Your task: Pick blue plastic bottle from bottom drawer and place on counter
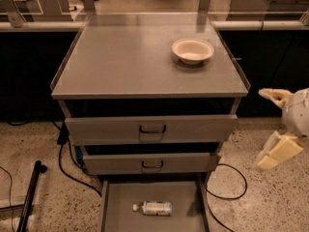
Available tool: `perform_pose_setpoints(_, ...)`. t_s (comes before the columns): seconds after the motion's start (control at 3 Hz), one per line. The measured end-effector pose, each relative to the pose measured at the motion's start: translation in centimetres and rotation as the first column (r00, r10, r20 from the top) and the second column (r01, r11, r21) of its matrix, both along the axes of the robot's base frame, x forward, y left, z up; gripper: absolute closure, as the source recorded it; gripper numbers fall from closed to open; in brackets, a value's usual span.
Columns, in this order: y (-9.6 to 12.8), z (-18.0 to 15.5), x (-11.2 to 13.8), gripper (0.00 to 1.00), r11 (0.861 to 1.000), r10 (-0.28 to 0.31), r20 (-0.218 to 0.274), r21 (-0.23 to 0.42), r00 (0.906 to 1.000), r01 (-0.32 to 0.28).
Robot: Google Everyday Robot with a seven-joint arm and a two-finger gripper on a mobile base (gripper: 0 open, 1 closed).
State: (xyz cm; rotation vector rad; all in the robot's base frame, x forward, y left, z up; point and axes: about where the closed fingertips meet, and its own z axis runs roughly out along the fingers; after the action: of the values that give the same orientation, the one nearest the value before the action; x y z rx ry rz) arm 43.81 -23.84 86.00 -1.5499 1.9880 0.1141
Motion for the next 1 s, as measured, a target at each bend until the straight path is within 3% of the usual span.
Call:
perform_pose_setpoints(0.33,2.0,-4.8,-0.4,0.00,0.998,0.017,0.002,0.058,0.9999,-0.017)
perform_pose_setpoints(1.0,3.1,-6.5,-0.7,0.00,0.997,0.027,-0.018,0.076,0.9995,-0.026)
